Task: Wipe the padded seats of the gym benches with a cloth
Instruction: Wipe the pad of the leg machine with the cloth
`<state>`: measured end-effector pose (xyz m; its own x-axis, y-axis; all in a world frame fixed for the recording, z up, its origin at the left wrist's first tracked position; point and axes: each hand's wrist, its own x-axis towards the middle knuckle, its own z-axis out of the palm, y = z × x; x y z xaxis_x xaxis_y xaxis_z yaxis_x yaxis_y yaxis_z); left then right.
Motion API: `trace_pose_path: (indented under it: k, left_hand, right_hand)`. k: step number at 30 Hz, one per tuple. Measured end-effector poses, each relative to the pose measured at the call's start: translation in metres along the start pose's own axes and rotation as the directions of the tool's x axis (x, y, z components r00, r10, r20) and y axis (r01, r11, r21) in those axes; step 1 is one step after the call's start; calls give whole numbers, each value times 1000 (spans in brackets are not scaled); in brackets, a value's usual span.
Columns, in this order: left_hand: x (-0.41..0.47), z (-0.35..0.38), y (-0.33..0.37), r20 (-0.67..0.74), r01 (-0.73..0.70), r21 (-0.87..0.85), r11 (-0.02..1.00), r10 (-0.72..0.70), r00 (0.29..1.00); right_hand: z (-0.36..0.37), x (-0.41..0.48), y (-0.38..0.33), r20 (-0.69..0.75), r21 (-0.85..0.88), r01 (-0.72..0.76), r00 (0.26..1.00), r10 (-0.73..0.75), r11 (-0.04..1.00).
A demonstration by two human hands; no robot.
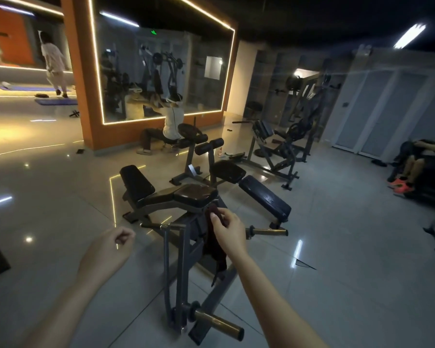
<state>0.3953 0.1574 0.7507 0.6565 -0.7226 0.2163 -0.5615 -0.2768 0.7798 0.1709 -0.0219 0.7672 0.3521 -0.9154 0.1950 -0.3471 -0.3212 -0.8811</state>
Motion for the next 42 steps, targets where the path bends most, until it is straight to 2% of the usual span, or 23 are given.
trace_pose_path:
  k: [6,13,19,30,36,42]
  left_hand:
    - [133,32,-31,64,-71,-49,996,74,995]
    - [263,42,-19,181,-220,16,975,214,960]
    - [364,82,-32,250,-254,61,965,232,940]
    - [538,195,-71,391,-299,10,954,271,879]
    - [614,255,-83,522,-349,-39,936,316,792]
    - [696,297,-92,660,-462,-109,880,411,628]
  right_hand:
    - [46,106,2,-49,-8,-35,998,34,999]
    - [92,214,8,-116,51,-103,987,108,993]
    - [112,296,41,-181,21,-192,964,192,981]
    - [139,417,138,-329,16,-378,872,361,926]
    - [172,470,160,-411,-28,-423,831,375,906]
    - [204,522,154,-568,-63,-479,738,363,876]
